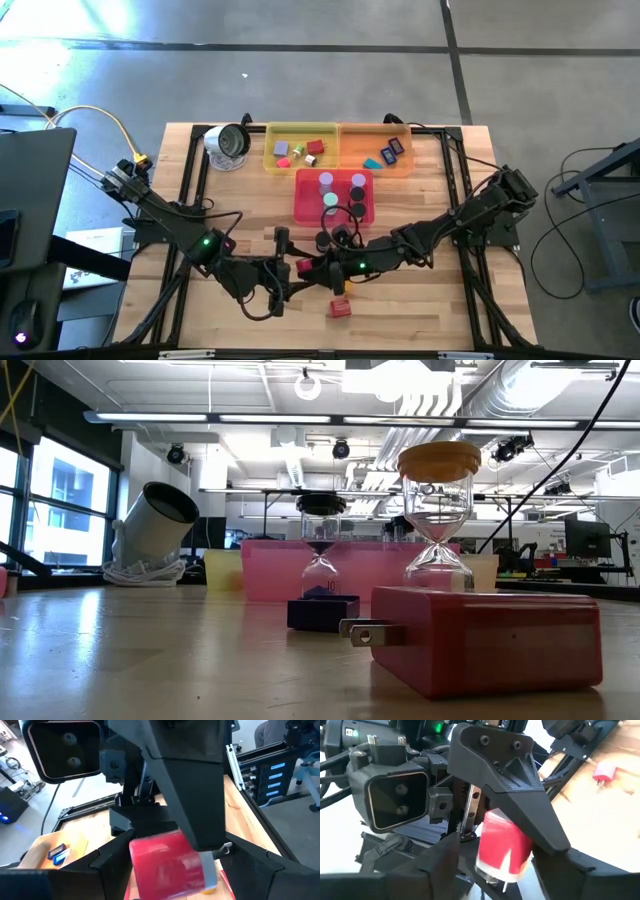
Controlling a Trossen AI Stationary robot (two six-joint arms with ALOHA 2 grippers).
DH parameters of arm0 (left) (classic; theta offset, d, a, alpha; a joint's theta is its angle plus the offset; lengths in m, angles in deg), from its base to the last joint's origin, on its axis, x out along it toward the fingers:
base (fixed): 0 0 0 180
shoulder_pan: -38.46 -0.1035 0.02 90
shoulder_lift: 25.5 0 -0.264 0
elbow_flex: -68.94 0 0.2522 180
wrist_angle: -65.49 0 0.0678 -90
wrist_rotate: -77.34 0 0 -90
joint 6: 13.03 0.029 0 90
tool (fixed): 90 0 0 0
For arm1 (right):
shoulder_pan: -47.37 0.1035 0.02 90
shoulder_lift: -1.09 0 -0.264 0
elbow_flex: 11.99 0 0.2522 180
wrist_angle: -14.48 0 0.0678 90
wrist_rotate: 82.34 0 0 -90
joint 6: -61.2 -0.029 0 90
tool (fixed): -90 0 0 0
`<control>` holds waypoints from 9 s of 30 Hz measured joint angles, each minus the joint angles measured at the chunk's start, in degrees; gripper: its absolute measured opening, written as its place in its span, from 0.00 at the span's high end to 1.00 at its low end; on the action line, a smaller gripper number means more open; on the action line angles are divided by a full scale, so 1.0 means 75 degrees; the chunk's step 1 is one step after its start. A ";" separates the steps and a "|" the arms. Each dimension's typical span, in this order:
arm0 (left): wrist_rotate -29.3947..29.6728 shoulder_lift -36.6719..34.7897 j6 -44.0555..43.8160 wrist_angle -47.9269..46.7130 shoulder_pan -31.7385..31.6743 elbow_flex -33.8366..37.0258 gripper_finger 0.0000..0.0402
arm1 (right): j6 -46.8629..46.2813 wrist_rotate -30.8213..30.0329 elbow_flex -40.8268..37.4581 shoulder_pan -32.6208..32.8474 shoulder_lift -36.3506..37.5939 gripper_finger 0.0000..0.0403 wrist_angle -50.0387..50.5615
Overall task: Pick & Place Office items
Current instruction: Put the pink and white charger adapter into the yellow bin, then put the pink charger adapter into the yellow bin
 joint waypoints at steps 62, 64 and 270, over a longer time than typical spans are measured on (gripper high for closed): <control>0.4144 -0.1911 0.2366 0.0117 -0.0884 -0.0003 0.35 | 0.2954 -0.0476 0.0002 -0.0539 0.2062 0.31 0.1011; 0.4097 -0.1944 0.2368 0.0115 -0.1497 -0.0005 0.35 | 0.3092 -0.0154 0.0002 -0.0692 0.2264 0.31 0.1345; -0.5128 -0.2308 -1.4650 -0.9186 -0.2143 0.2308 0.27 | 0.2925 0.1041 -0.0006 -0.1713 0.2422 0.36 0.4588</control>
